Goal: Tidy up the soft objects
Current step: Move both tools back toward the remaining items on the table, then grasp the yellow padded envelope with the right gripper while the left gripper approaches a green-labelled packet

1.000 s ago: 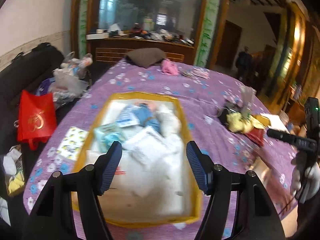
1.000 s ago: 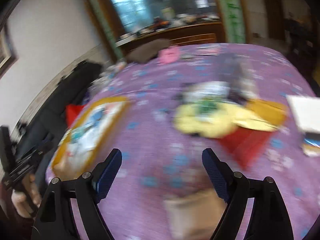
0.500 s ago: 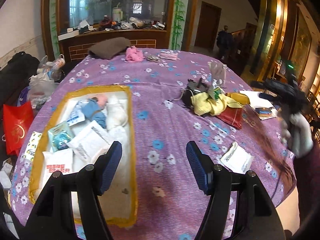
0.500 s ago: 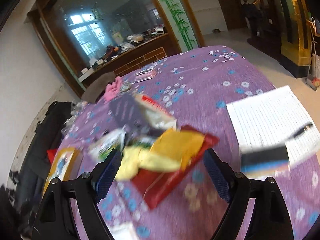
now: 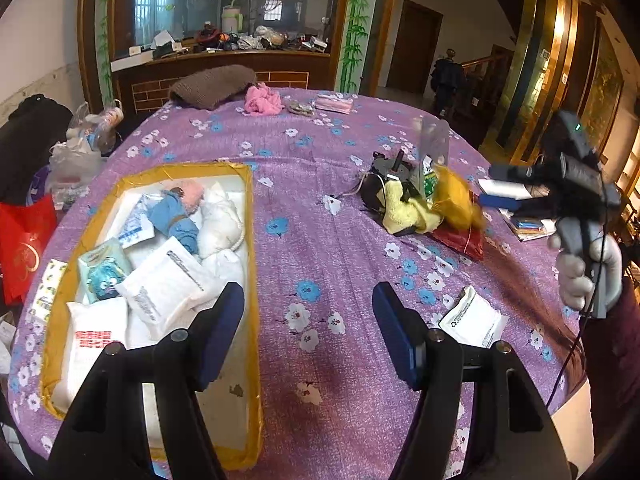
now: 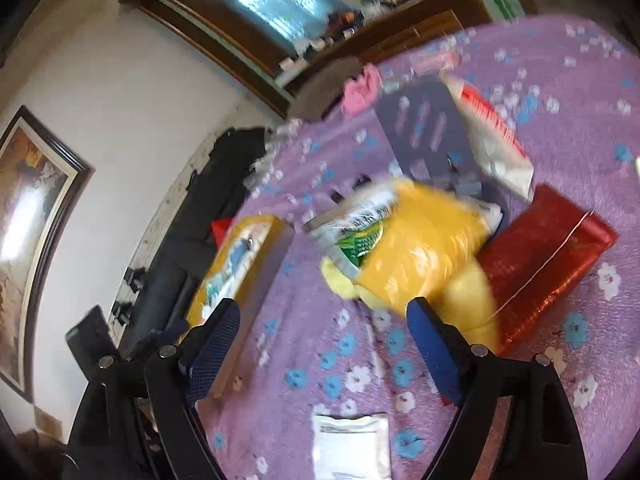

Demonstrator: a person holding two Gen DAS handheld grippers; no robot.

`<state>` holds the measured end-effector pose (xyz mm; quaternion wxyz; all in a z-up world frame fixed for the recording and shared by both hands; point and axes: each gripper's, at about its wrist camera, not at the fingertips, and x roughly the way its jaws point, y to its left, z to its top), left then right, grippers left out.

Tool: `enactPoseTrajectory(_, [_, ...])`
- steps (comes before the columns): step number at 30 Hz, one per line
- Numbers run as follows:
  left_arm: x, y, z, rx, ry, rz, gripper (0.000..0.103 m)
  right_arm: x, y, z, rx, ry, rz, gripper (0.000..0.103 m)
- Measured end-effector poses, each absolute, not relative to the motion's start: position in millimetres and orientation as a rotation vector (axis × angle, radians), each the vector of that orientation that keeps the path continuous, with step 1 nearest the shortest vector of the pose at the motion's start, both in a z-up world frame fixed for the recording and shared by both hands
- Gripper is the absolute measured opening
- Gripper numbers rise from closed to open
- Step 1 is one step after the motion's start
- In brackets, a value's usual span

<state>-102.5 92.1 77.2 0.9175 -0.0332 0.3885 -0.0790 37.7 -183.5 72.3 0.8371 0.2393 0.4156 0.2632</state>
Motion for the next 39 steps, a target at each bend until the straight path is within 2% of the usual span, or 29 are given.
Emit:
enactPoseTrajectory(6, [-102,90,73,-0.08,0.808,-0.18,0.066,59,-161,89,0.441,0.819,0.413,0.088])
enactPoseTrajectory(12, [-97,99,69,-0.112,0.816,-0.167,0.066,89,-111,68,0.367,0.862,0.372,0.088])
enactPoseTrajectory(19, [-95,105,66,-0.128,0.814,-0.18,0.066,52,-75,73,0.467,1.007,0.866,0.088])
enactPoseTrajectory(21, [-95,104,66,-0.126,0.812,-0.19,0.066,30,-79,86,0.43,0.961,0.9,0.086])
enactPoseTrajectory(25, [-91,97,63,-0.107,0.829,-0.208,0.066,10,-122,98,0.387,0.866,0.58,0.087])
enactPoseTrajectory(29, [-80,81,60,-0.081,0.861,-0.22,0.066,0,-145,77,0.394,0.928,0.275,0.088])
enactPoseTrajectory(34, [-66,65,58,-0.06,0.875,-0.212,0.066,2,-126,59,0.478,0.96,0.181,0.086])
enactPoseTrajectory(39, [-44,58,60,-0.049,0.862,-0.209,0.066,21,-89,50,0.286,0.944,0.061,0.078])
